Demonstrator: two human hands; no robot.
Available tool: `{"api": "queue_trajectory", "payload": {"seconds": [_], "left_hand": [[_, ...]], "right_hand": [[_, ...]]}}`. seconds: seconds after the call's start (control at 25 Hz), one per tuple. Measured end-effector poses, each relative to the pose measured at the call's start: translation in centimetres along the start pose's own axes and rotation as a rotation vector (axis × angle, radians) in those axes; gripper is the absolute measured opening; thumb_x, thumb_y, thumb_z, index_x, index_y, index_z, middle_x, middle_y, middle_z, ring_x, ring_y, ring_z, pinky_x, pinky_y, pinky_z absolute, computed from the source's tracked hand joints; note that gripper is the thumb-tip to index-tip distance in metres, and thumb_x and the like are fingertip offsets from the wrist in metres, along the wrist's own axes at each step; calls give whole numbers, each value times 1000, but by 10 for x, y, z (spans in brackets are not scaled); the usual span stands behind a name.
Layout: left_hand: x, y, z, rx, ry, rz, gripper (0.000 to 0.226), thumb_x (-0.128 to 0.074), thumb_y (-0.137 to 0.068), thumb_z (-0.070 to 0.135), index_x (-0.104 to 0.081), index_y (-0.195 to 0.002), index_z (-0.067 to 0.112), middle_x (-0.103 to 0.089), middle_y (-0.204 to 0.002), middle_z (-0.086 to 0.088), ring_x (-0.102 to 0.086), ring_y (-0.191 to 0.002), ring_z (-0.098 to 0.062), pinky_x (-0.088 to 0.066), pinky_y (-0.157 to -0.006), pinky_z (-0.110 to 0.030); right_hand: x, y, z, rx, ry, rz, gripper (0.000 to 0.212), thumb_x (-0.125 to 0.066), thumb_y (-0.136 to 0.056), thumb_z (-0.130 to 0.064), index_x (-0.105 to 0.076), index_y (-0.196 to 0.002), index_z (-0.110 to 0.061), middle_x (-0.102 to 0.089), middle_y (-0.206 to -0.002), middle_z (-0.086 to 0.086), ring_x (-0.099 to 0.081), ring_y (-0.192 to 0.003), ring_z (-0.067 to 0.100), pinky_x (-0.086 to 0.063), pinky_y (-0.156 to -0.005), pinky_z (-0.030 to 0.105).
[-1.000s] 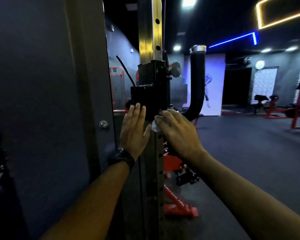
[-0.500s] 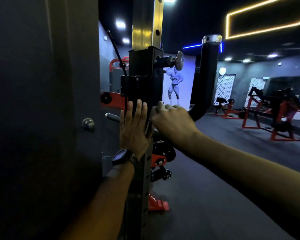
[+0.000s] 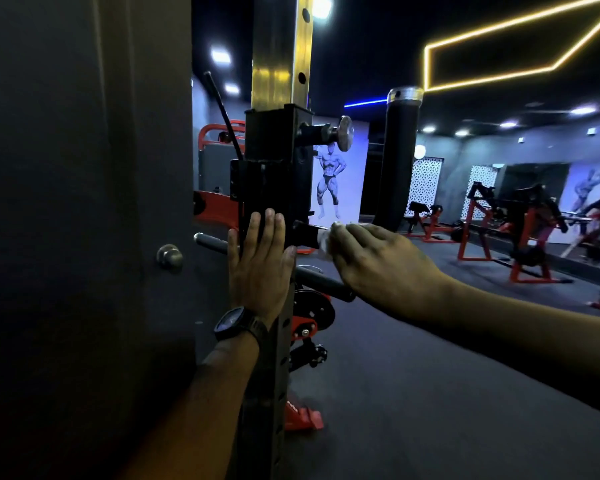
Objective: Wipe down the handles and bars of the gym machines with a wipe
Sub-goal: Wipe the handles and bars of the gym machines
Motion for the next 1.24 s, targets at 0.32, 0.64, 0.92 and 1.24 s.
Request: {"api": "queue_trajectory", "payload": {"seconds": [0.32,0.64,0.92,1.24], "left_hand": [[1,1,6,-17,-23,52,57,-32,-97,37,-24,-148,13,-43,-150,-7,-27,-141,-20,11,-119,-45],[-2,-1,7,-4,2,13,55,-30,-98,32,-24,-148,10,-41,-151,-10,-27,-141,-19,11,-119,-43],[5,-7,11,50,105,20,53,-28,-99,33,-24,-148,12,-33,-154,-6,-24,-142,-16,12,-117,-42],[4,-9,12,33,57,17,52,-21,-103,37,-26,-148,10,-37,-153,-9,-26,-141,-18,9,-117,-45]], "right_hand": [[7,20,24,137,-44,20,37,-31,-94,5,-55,-121,12,-61,-114,24,-61,-96,35,-53,-89,43],[26,20,85,147,46,208,28,-40,-99,0,-67,-105,4,-65,-113,20,-64,-104,35,-53,-91,42],[27,11,112,-22,52,256,34,-36,-99,0,-63,-119,3,-61,-127,19,-57,-122,34,-52,-89,38],[15,12,83,-487,-119,382,51,-50,-84,11,-52,-134,4,-49,-141,23,-50,-128,37,-51,-89,36]]}}
Point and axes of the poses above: each hand's wrist, its own y-axis away from the middle knuckle, its own x-axis out of the back of the hand, z = x × y, the point moved 1 cm from there along -y, towards the middle knuckle
